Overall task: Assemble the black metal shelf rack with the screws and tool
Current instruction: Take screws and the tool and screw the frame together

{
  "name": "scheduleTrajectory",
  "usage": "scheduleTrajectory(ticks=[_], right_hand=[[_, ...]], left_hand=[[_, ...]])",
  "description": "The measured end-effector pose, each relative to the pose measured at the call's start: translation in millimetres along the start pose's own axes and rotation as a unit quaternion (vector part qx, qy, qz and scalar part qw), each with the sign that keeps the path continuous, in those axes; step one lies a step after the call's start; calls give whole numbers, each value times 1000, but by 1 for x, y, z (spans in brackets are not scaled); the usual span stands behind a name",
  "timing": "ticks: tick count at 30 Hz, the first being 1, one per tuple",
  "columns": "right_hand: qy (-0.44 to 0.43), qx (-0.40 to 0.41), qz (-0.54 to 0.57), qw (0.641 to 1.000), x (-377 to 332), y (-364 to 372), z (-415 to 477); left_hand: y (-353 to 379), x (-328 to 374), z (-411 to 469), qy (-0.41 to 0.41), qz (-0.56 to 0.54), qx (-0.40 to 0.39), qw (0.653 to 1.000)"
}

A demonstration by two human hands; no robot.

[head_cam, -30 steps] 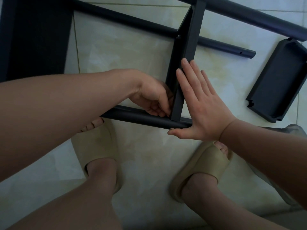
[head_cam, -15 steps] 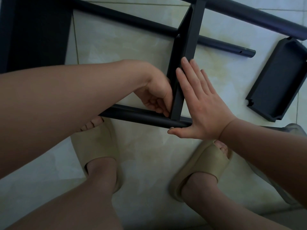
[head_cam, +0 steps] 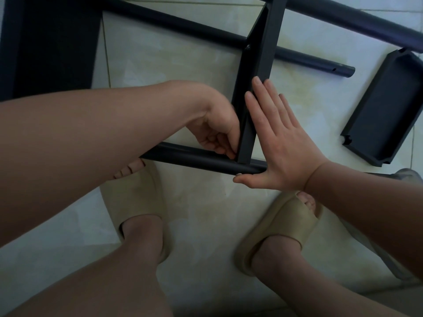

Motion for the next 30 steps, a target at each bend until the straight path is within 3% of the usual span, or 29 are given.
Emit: scheduleTrajectory(ticks=[10, 20, 30], right_hand=[[-1, -1, -2, 1000, 0, 0, -1], [-1, -1, 1, 1000, 0, 1, 0], [0, -1, -1, 1000, 0, 1, 0]], left_hand=[[1, 0, -2, 27, -8, -4, 1000], [8, -12, -2, 136, -67, -9, 988], [12, -19, -1, 176, -105, -18, 979]])
Point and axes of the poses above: each hand's wrist, its own z-axis towards the middle knuckle, its own y-axis out of the palm, x = y × z, the point moved 4 cm from there along z, towards the middle knuckle, and after that the axes turned 13 degrees about y, right-handed, at the moved point
